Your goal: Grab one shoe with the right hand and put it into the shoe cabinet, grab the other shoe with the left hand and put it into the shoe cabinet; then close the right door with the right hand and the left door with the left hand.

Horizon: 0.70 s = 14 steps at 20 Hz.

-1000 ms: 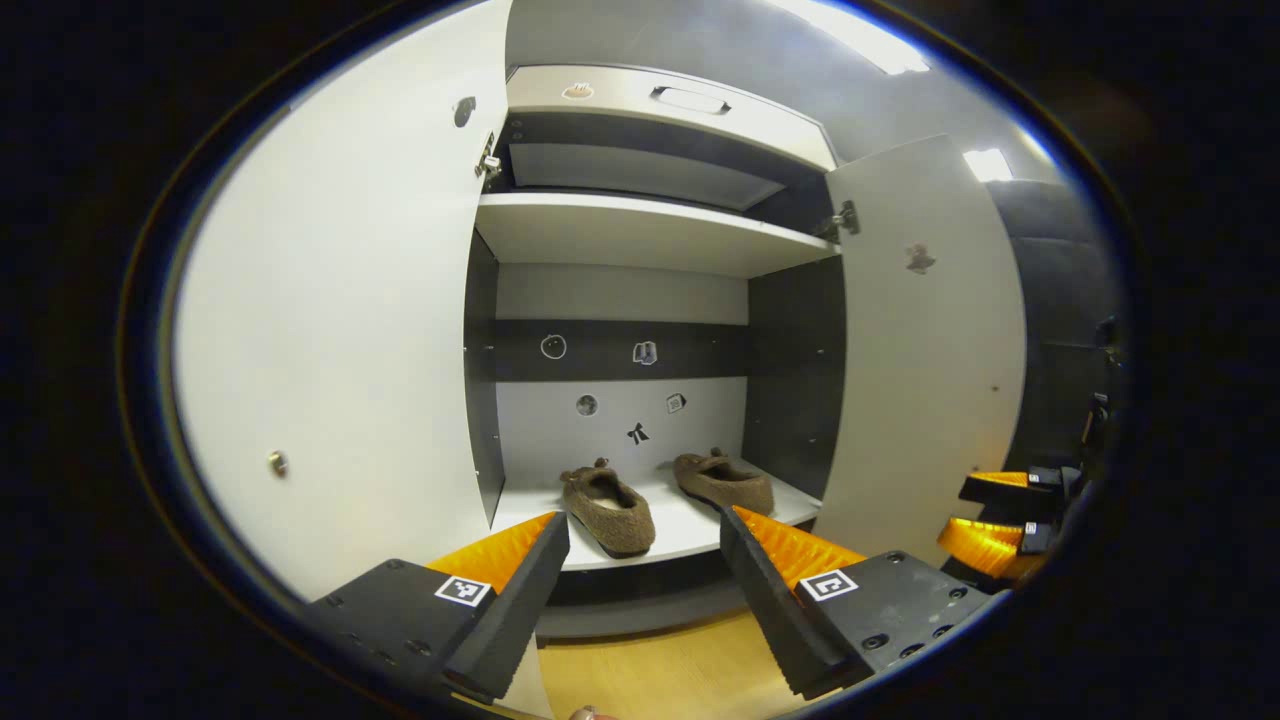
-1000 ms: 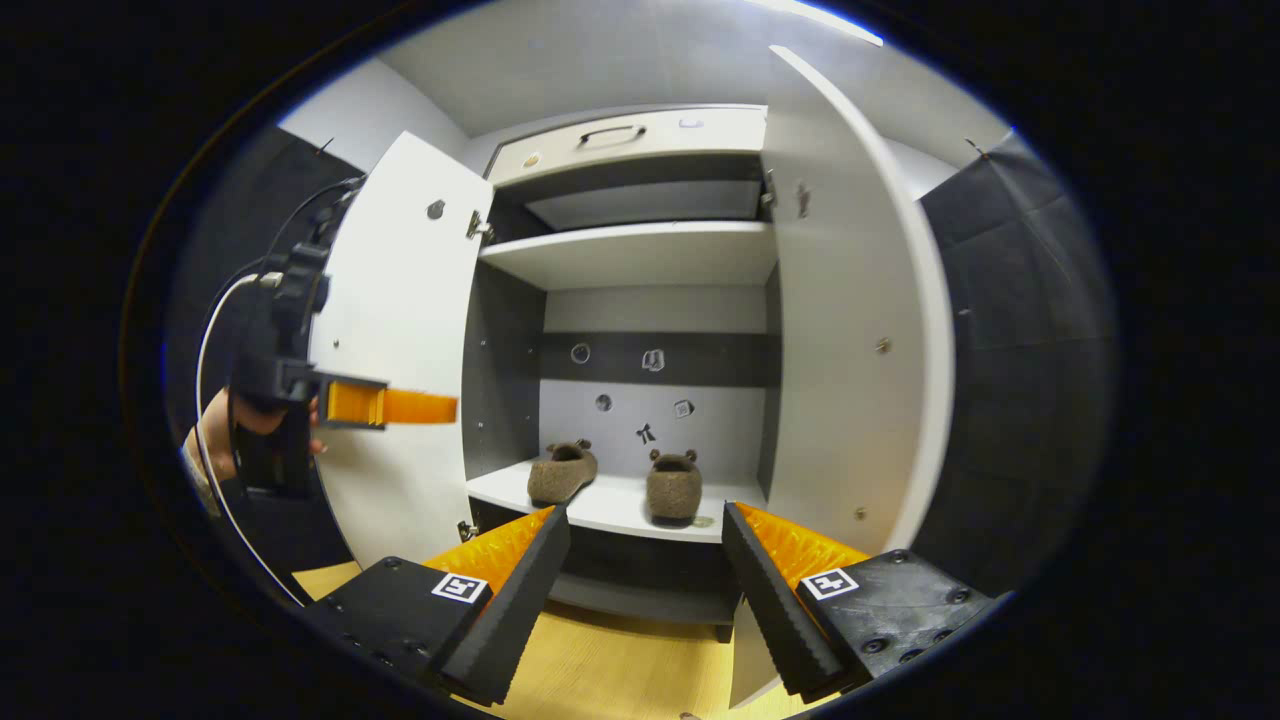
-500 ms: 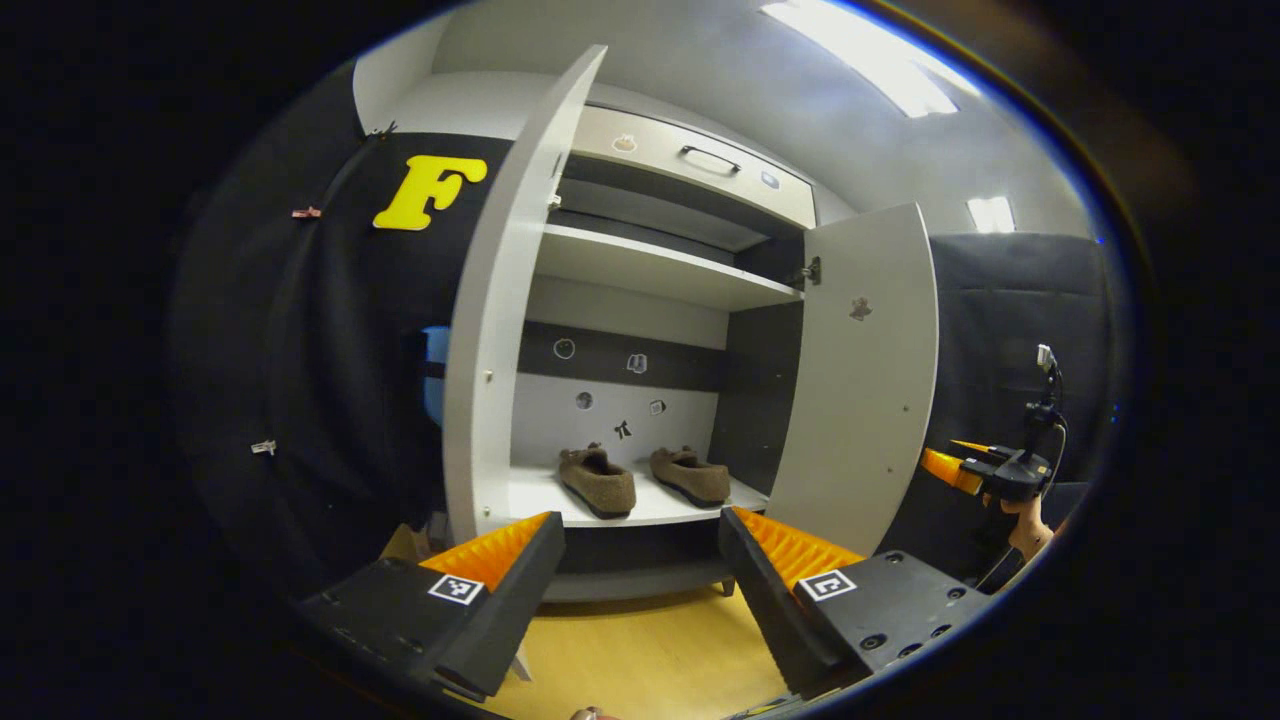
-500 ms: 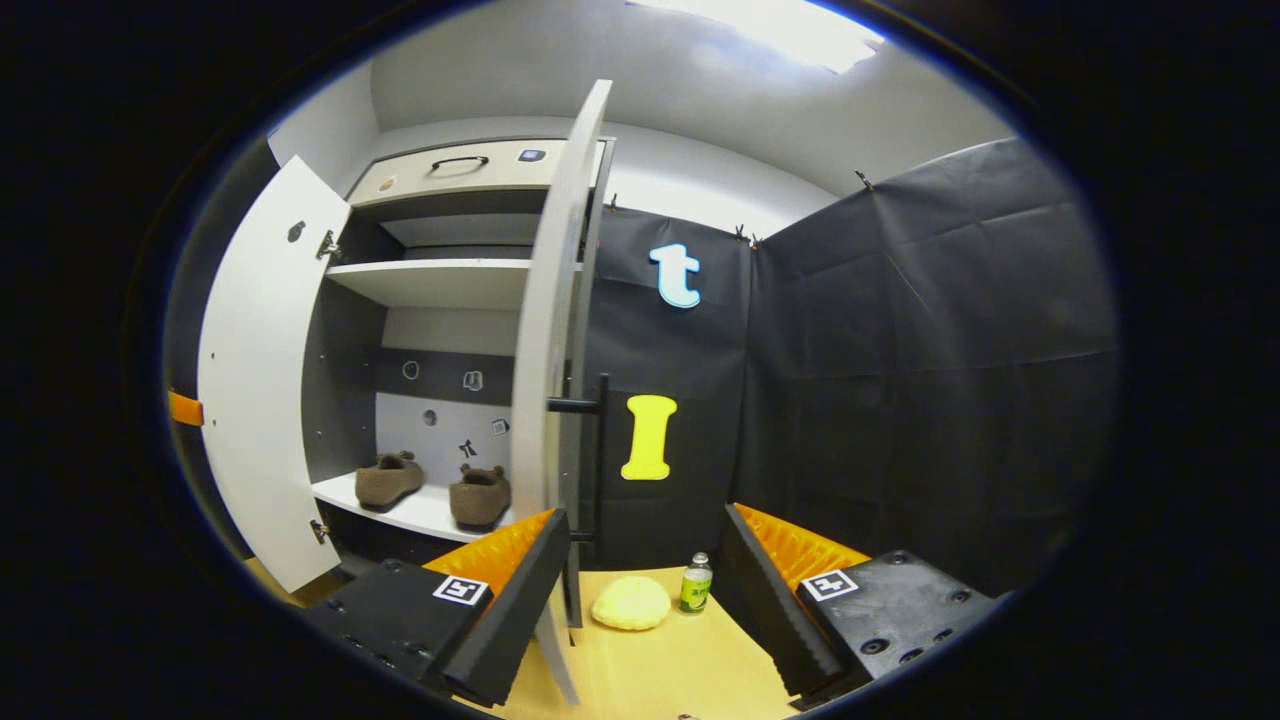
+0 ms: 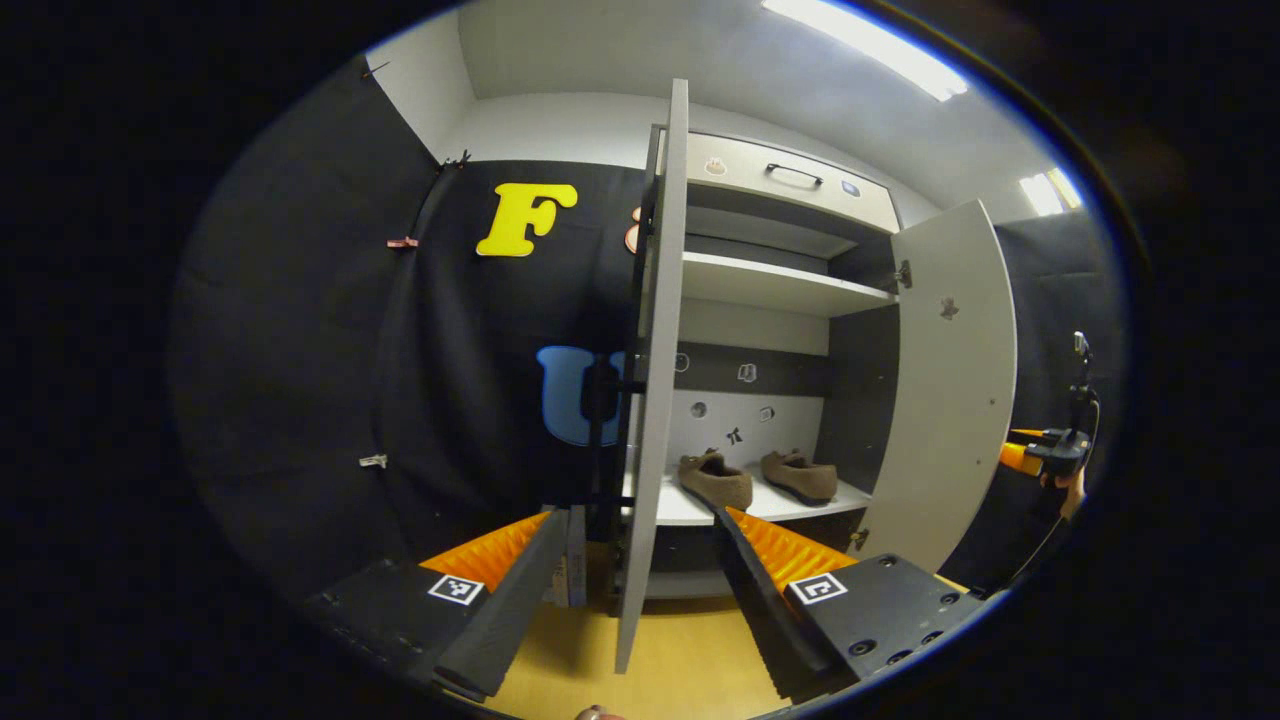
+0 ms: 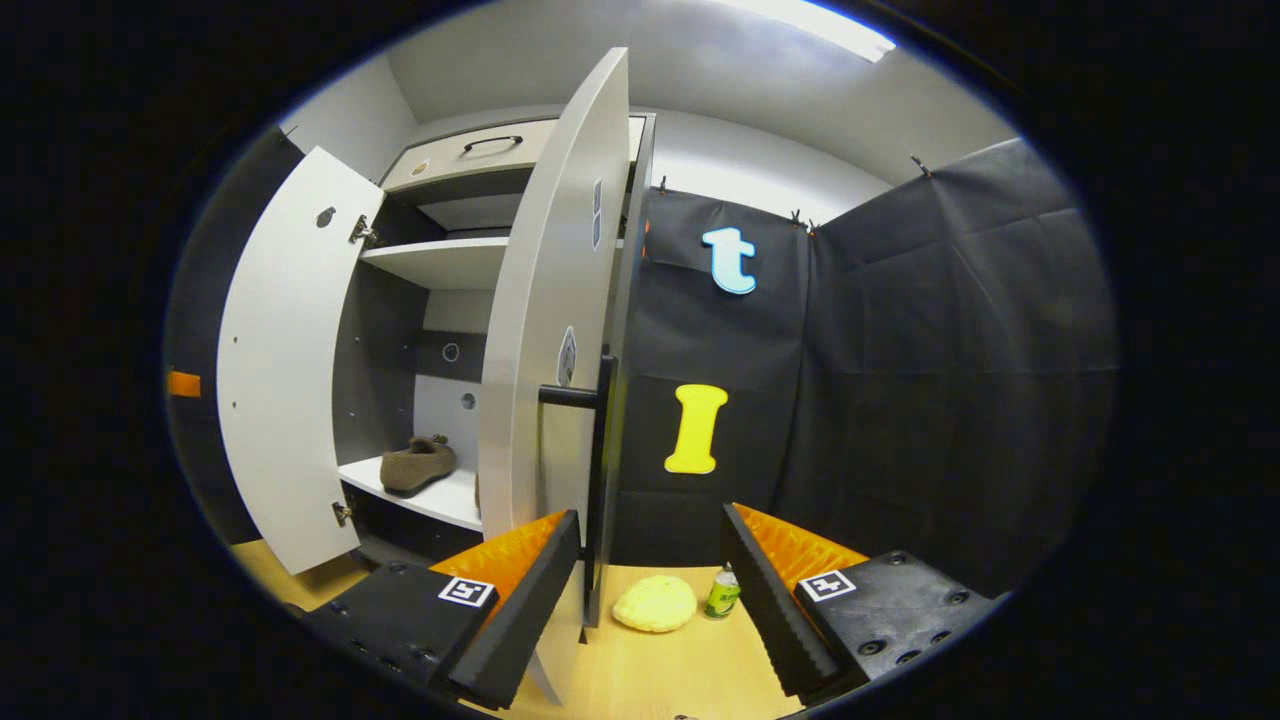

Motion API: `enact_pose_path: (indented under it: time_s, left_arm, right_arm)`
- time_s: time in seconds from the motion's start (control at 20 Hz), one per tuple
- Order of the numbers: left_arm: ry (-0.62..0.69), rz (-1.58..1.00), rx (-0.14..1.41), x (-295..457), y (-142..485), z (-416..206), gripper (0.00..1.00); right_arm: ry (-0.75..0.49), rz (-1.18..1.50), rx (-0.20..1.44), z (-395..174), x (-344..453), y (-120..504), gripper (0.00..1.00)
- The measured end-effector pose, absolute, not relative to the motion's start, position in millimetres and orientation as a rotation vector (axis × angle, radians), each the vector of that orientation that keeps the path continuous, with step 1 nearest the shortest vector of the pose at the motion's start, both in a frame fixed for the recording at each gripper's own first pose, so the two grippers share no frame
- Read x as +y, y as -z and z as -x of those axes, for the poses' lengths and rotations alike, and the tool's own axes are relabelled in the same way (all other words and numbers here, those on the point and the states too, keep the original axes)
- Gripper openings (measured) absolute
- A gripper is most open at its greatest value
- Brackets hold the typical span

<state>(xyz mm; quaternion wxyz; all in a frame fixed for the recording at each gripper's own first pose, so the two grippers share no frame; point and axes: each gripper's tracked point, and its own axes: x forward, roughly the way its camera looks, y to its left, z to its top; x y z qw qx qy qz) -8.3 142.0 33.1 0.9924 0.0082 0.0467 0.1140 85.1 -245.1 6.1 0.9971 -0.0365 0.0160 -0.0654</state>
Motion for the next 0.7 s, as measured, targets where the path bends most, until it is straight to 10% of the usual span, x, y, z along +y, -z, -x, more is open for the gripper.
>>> enact_pose_path:
  time_s: [0.7]
  left_arm:
    - [-0.338, 0.012, 0.102, 195, -36, 7, 0.95]
  right_arm:
    - [-0.244, -0.023, 0.063, -181, -83, 20, 0.95]
